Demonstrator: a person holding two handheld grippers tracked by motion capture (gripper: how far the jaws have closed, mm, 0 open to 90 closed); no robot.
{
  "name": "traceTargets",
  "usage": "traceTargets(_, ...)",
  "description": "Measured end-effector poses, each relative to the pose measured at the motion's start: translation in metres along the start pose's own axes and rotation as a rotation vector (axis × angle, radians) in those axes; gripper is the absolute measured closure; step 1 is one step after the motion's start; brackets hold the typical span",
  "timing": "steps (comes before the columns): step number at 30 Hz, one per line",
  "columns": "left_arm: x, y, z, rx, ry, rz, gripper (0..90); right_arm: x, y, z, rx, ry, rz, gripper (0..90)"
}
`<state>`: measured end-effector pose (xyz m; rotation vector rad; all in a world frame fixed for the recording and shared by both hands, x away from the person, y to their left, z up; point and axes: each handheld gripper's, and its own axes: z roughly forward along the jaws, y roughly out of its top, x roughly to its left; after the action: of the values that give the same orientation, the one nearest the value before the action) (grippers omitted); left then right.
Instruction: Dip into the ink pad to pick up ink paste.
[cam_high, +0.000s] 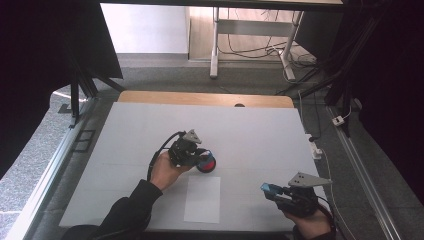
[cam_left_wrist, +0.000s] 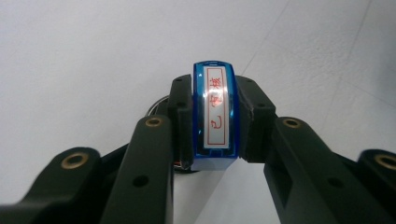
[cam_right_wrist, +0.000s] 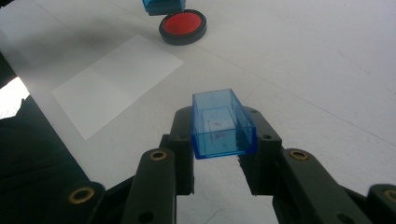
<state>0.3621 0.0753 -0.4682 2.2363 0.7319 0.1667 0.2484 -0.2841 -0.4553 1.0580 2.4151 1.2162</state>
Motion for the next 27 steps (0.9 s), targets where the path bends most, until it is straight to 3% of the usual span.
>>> traceTargets(27, -0.013, -0.008, -0.034, -0.053, -0.046, 0.002, 70.2, 0.0, 0.0, -0.001, -0.001, 0.005, 0.0, 68.3)
